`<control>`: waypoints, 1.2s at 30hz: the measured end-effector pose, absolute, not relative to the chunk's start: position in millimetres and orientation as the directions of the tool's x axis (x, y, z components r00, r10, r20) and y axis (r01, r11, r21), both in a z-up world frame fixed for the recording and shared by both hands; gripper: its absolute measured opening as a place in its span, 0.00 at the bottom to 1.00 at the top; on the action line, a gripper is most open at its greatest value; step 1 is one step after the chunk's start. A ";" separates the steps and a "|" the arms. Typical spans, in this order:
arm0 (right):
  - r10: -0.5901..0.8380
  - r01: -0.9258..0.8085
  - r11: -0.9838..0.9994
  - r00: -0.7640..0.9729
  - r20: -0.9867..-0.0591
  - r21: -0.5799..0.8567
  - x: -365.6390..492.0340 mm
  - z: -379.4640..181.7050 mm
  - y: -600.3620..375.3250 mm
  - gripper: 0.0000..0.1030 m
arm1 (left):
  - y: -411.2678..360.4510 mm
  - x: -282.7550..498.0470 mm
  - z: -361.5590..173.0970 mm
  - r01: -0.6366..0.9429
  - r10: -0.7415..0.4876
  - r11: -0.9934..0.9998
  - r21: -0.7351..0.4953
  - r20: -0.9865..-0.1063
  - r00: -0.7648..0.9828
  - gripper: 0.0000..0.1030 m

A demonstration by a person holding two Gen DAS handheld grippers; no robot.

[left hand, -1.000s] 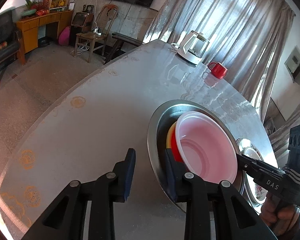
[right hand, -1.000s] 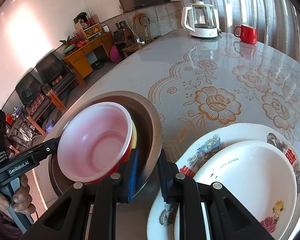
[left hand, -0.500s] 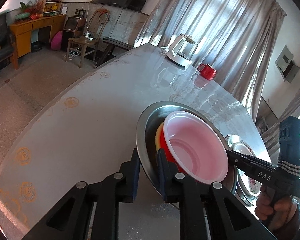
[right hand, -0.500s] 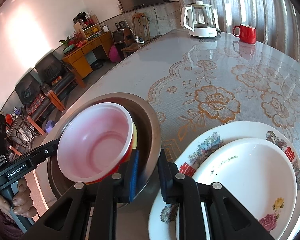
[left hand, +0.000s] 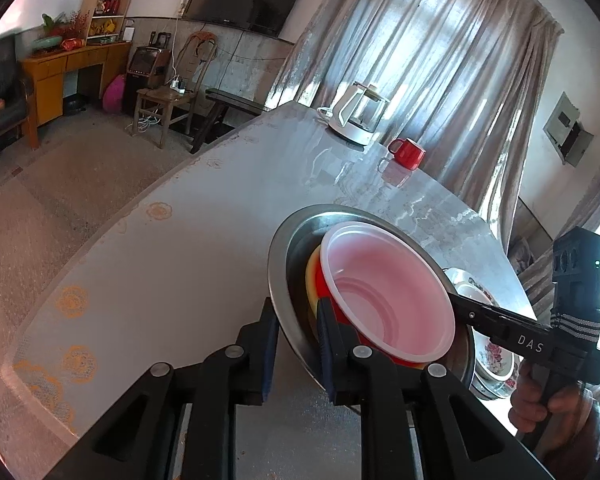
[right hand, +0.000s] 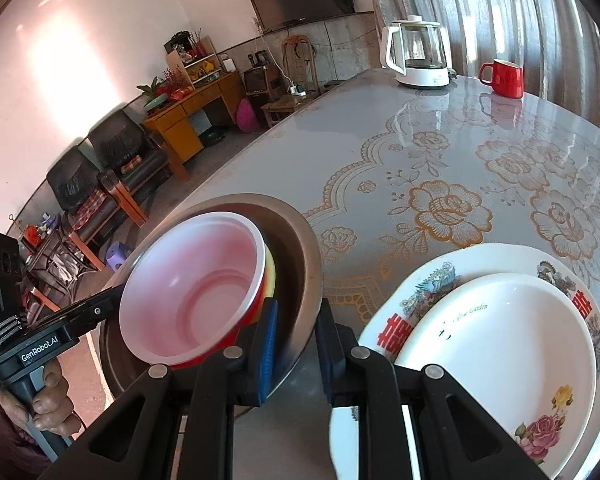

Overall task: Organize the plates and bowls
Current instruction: 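Lift the nested steel bowl and carry it over the plate stack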

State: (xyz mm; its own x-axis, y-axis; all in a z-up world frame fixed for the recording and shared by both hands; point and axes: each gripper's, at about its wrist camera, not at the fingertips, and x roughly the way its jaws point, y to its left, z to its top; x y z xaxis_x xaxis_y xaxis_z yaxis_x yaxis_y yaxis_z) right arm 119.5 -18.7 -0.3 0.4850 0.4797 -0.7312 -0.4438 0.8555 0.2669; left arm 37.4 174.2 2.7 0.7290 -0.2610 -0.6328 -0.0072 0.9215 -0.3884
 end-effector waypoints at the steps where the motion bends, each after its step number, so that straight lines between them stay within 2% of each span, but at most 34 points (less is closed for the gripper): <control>1: 0.481 -0.443 0.855 0.487 -0.729 0.269 118.4 1.0 -19.4 0.17 | 172.7 36.7 4.7 -0.004 -0.261 0.922 -0.387 -0.630 0.731 0.17; 23: 0.451 -0.341 0.891 0.607 -0.654 0.299 88.6 39.0 -90.2 0.19 | 110.3 35.5 57.3 0.185 -0.377 0.909 -0.373 -0.547 0.747 0.18; 36: 0.337 -0.181 0.938 0.680 -0.651 0.297 73.7 42.0 -159.1 0.19 | 36.6 56.9 63.5 0.317 -0.472 0.880 -0.354 -0.572 0.671 0.19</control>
State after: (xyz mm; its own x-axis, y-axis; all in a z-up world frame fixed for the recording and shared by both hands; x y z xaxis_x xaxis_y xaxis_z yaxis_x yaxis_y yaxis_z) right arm 73.6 -159.1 42.0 0.6799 0.3375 -0.6511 -0.1807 0.9375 0.2973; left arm 56.9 36.6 63.5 0.6708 -0.4722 -0.5720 0.3174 0.8797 -0.3540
